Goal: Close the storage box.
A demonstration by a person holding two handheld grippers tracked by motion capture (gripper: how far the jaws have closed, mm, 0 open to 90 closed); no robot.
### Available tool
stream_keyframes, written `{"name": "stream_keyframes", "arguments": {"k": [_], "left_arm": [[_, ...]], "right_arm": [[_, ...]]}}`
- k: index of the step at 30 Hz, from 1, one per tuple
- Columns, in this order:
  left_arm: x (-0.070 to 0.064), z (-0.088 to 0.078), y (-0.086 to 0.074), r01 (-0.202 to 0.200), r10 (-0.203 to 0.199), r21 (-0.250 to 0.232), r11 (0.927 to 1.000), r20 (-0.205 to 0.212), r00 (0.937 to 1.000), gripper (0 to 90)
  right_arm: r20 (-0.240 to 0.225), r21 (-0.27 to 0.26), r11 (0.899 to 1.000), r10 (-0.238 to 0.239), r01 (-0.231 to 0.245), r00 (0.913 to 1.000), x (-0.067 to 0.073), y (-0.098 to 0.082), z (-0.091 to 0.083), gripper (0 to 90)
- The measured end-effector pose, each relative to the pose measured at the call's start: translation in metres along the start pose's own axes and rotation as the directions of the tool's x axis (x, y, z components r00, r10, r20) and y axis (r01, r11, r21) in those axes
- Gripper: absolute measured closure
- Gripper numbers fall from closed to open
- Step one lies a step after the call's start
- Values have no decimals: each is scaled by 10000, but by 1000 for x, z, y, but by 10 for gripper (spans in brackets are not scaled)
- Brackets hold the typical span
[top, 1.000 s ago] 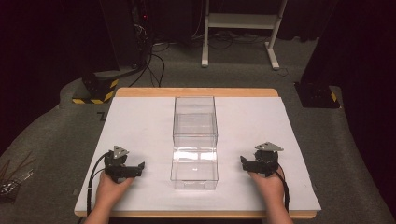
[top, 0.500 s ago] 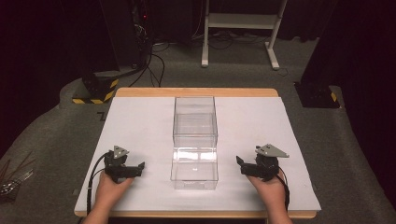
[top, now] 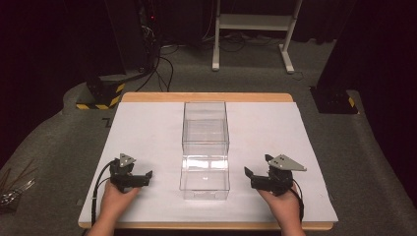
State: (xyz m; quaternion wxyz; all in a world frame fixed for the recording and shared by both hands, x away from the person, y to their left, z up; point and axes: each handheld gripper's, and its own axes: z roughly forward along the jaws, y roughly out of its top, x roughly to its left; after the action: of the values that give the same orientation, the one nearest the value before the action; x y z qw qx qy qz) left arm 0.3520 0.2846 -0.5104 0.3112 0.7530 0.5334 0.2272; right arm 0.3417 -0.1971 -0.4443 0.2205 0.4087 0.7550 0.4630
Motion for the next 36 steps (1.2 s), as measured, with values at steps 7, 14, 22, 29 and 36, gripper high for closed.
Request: {"name": "stream_keyframes", "arguments": {"k": [7, 14, 22, 29, 36], "left_arm": [[0, 0, 0, -13, 13, 3, 10000, -6, 10000, 10], [0, 0, 0, 5, -5, 0, 10000, -2, 10000, 11], [0, 0, 0, -10, 10, -14, 10000, -20, 10000, 11], [-1, 0, 0, 12, -12, -11, 10000, -38, 10000, 11], [-1, 0, 0, 12, -12, -10, 10000, -36, 10000, 11]], "right_arm": [[-636, -412, 9989, -271, 245, 9976, 17, 6, -9, 107], [-979, -622, 9972, -470, 411, 9941, 29, 10, -12, 108], [-1156, -599, 9972, -519, 452, 9919, 33, 10, -7, 111], [-1495, -603, 9971, -552, 466, 9872, 39, 4, -8, 111], [-1840, -635, 9972, -515, 404, 9816, 49, 2, -11, 124]]}}
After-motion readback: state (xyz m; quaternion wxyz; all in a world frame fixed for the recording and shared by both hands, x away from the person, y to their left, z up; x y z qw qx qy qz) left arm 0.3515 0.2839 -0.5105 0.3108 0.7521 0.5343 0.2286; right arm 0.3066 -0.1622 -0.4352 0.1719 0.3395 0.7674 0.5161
